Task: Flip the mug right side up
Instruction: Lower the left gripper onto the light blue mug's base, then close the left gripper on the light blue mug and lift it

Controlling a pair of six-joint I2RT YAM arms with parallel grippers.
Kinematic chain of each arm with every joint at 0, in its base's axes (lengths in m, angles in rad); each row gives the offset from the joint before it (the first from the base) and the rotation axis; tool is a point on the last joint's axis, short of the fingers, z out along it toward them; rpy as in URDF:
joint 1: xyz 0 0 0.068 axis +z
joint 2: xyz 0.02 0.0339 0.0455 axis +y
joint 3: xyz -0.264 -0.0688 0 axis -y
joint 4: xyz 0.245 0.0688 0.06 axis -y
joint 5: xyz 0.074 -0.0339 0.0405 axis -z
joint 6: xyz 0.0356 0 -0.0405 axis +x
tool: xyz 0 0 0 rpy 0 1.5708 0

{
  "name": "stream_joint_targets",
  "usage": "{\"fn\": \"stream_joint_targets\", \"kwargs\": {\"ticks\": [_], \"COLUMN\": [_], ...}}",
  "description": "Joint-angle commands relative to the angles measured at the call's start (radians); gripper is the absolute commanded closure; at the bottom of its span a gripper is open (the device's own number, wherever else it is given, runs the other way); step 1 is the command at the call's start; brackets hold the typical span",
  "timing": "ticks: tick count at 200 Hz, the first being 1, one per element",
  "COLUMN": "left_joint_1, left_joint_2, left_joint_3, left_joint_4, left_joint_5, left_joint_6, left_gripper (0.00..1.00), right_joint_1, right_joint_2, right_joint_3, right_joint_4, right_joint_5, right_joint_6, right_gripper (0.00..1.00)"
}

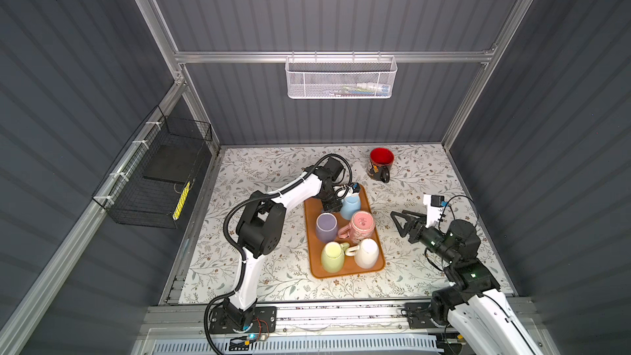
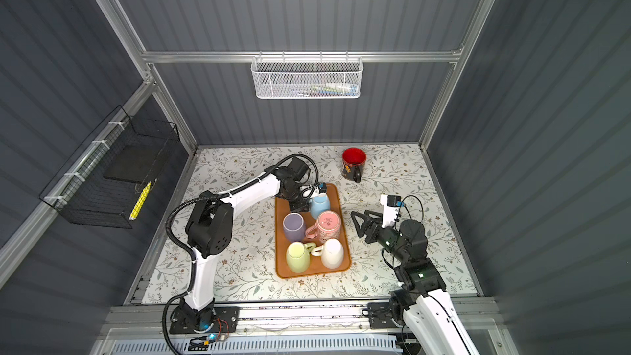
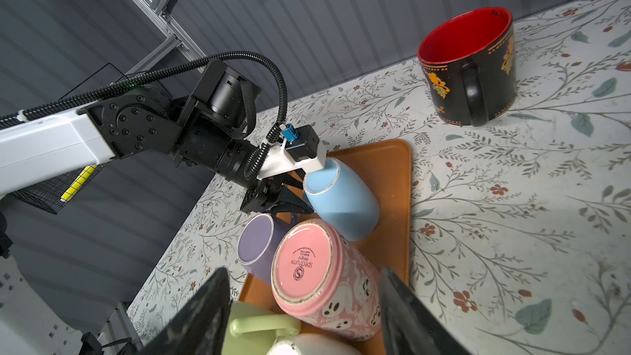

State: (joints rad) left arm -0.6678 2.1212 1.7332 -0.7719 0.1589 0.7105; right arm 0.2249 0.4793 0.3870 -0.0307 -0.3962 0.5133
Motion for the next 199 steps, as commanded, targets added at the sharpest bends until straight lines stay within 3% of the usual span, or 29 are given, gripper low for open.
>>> {"fn": "stream_joint_targets", "kwargs": {"ticks": [1,103,129,188,199], "left_joint_1": [-0.007,-0.013,-0.013,-0.015,-0.015], "left_joint_2": [0.027,0.057,0.056,0.046,0.038], "left_joint_3": [0.037,0.072,0.077,0.077,0.070], "left_joint_4": [-0.030,-0.039,-0.040,-0.022,-0.010], "left_joint_5": [-0.009,-0.019,-0.022,-0.012,-0.010], "left_joint_6": [0.004,-0.001,-0.001,-0.028,-0.040], "left_gripper": [0.61,0.66,0.72,1.00,1.00], "right_joint_1": [-0.002,-0.002,-0.002,-0.002,-0.002], "right_joint_2": [-0.008,-0.010,-0.012,-0.012,-0.011], "right_joint_3": [-0.010,-0.010,-0.009,-0.010,-0.008], "right_joint_4": [-0.001,-0.002,-0.003,-0.003,-0.004], "right_joint_5": [0.003,0.005,0.004,0.006,0.010], "right_joint_6": [-0.004,-0.005,-0.005,-0.005,-0.006], "right_gripper": [0.31,0.31,0.31,0.31,0.31]}}
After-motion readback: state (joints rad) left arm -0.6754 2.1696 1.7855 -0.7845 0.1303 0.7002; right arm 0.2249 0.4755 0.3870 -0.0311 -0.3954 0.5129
